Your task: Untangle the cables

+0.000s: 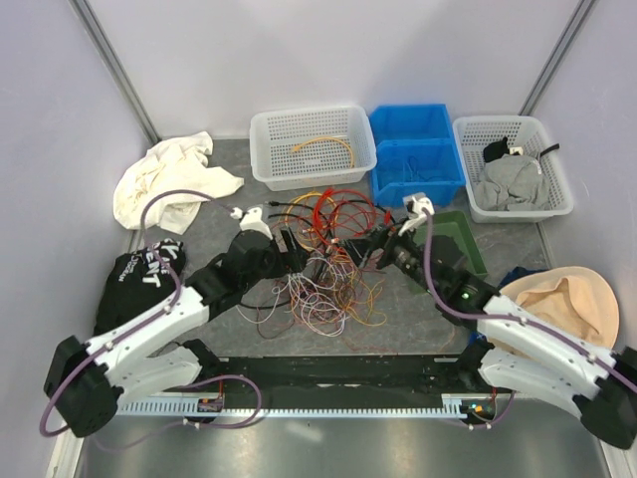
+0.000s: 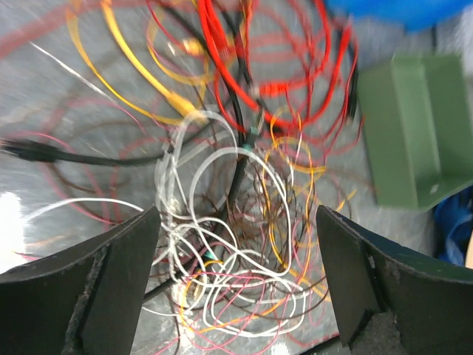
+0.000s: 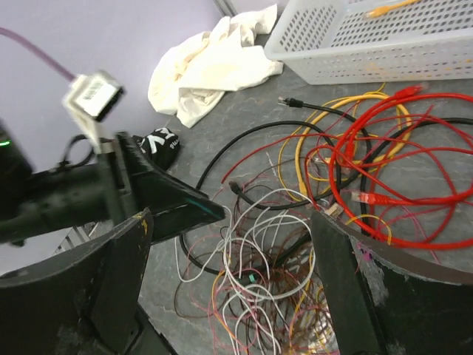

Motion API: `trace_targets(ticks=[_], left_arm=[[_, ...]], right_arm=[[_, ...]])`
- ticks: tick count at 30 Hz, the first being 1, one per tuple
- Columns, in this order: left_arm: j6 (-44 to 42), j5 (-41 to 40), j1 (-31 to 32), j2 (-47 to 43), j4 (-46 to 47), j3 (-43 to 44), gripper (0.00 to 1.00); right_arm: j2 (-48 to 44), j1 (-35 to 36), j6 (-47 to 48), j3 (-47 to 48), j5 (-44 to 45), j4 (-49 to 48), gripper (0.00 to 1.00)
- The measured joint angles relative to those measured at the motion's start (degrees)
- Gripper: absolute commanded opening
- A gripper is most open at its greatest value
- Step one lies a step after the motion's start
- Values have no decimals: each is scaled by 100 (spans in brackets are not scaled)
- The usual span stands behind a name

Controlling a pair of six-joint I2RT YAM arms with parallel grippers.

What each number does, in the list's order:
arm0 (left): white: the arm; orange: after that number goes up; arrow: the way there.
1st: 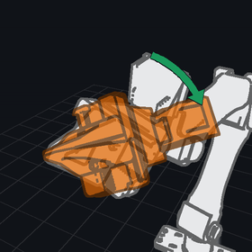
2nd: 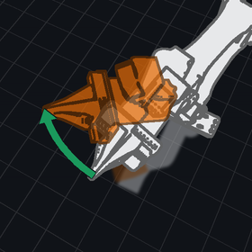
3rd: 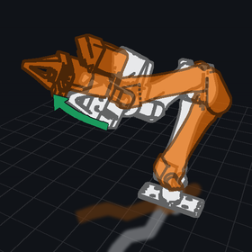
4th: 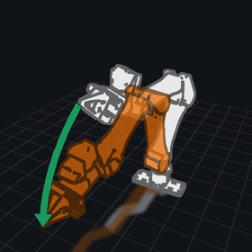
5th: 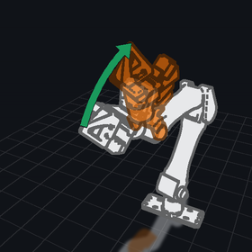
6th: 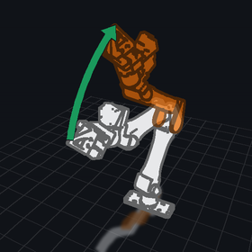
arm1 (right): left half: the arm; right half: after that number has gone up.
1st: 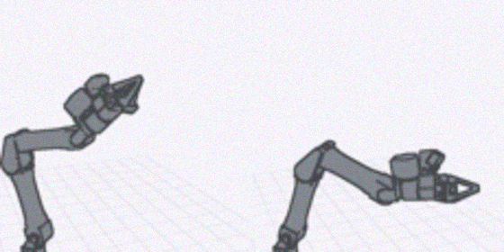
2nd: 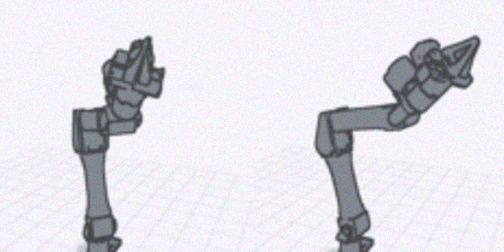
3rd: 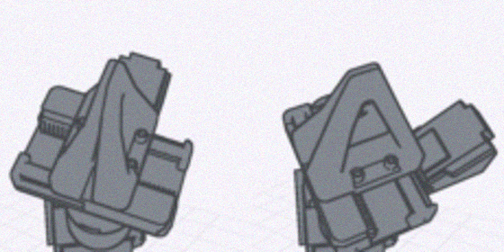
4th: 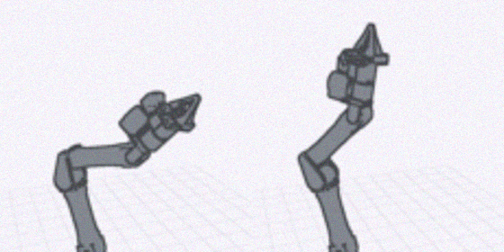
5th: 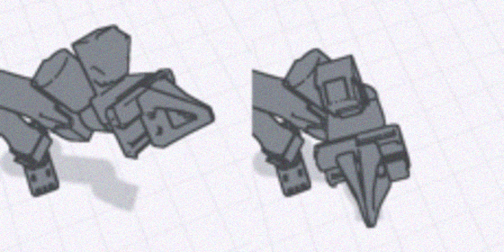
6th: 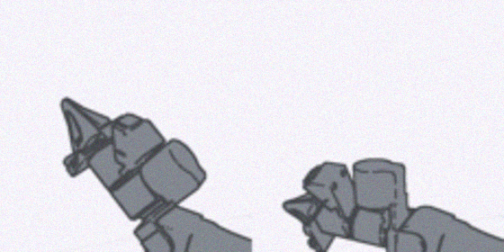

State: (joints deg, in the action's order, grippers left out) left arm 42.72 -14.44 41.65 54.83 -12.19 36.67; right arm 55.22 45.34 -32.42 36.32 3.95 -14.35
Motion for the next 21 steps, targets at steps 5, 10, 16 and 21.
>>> trace_targets(ticks=[5,10,16,21], left_arm=[[-33,487,63,979,411,2,87],[-107,723,107,2002,463,345,80],[-94,693,704,2743,551,1314,83],[232,321,1102,3753,463,2562,88]], right_arm=[[-1327,20,72,-584,229,470,95],[-1919,20,136,-938,439,1014,95],[-2090,20,181,-1062,590,1327,96],[-2100,20,203,-1062,684,1405,96]])
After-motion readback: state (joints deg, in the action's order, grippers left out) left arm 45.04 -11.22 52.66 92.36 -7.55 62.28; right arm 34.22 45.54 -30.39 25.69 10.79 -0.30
